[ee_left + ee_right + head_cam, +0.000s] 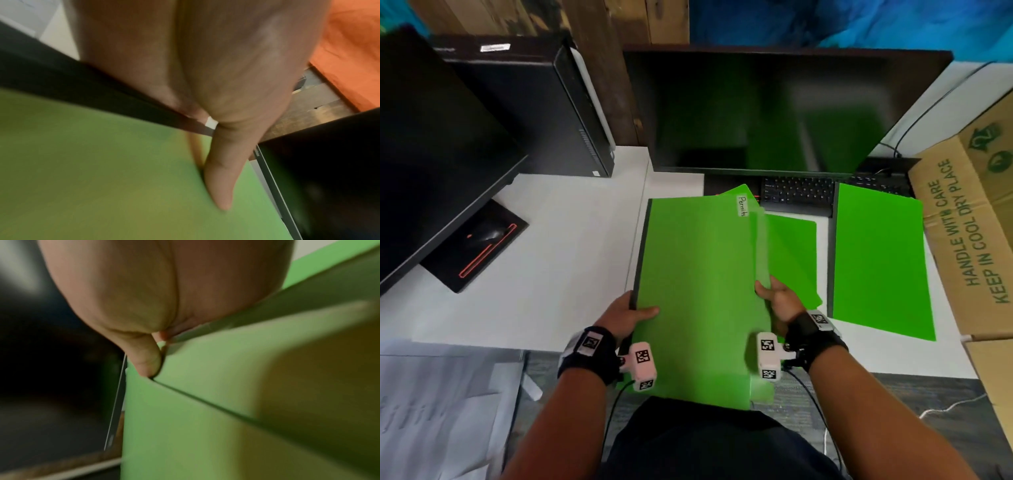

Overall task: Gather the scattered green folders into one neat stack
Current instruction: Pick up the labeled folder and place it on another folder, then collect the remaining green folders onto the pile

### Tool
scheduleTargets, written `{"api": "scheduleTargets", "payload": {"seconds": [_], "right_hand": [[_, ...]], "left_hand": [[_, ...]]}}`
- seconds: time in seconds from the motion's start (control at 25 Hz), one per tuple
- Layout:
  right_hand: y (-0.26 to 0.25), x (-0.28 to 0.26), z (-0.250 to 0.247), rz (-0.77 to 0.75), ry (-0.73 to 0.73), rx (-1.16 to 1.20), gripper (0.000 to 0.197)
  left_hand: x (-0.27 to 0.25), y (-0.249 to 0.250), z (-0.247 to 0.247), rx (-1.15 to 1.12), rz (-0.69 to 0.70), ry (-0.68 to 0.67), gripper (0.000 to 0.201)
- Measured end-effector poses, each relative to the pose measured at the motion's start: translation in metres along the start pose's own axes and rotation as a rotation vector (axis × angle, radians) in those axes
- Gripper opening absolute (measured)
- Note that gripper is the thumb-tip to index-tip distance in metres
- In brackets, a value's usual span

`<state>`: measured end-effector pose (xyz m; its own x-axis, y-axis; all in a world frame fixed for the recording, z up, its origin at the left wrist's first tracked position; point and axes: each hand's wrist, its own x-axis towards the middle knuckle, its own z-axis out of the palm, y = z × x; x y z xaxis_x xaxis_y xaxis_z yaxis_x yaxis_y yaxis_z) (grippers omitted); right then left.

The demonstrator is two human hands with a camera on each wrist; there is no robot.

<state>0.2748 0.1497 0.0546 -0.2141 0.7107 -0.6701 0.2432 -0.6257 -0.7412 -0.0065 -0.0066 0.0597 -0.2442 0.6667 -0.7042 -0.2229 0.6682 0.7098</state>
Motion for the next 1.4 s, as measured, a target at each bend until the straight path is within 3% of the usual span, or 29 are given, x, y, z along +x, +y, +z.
{"api": "scheduleTargets", "payload": {"seconds": [0.04,0.12,0.2,0.28,0.4,0.48,0.6,0.68,0.76,0.92,1.0,1.28,1.4], "right_hand": [[-0.005,0.000,0.005,-0.014,0.016,-0.042,0.076],[-0.017,-0.009,0.012,-0.051,0.097,-0.162,0.060],[-0.021,-0.014,0.021,-0.080,0.106,-0.232,0.059],[-0.023,-0.022,0.032,-0.087,0.069,-0.231,0.067],[-0.015,-0.011,0.029,-0.075,-0.012,-0.489,0.076],[-0.013,0.004,0.013,-0.097,0.002,-0.650,0.075],[-0.011,0.032,-0.032,0.063,0.381,-0.740,0.095],[-0.007,0.042,-0.055,0.225,0.507,-0.774,0.111],[-0.001,0.054,-0.061,0.289,0.532,-0.802,0.119],[0.014,0.072,-0.045,0.320,0.625,-0.961,0.129],[0.012,0.075,-0.041,0.336,0.633,-1.001,0.132],[-0.004,0.078,-0.039,0.387,0.549,-1.024,0.123],[-0.003,0.077,-0.043,0.398,0.533,-0.979,0.120]], "left_hand": [[0.006,0.001,0.002,0.000,0.002,0.032,0.057],[0.014,0.004,0.003,-0.041,0.010,0.073,0.074],[0.021,0.007,0.002,-0.069,0.027,0.062,0.093],[0.022,0.010,0.005,-0.132,0.045,0.053,0.079],[0.017,0.012,0.007,-0.208,0.062,0.106,0.036],[0.011,0.012,0.003,-0.221,0.093,0.139,0.025],[0.004,0.007,-0.013,-0.249,0.113,0.177,0.024],[-0.002,0.006,-0.024,-0.266,0.094,0.185,0.031],[-0.006,0.008,-0.025,-0.257,0.081,0.175,0.037],[-0.015,0.020,-0.016,-0.232,0.098,0.159,0.024],[-0.016,0.023,-0.013,-0.225,0.101,0.137,0.028],[-0.014,0.017,-0.019,-0.228,0.096,0.116,0.051],[-0.015,0.020,-0.021,-0.245,0.110,0.115,0.042]]}}
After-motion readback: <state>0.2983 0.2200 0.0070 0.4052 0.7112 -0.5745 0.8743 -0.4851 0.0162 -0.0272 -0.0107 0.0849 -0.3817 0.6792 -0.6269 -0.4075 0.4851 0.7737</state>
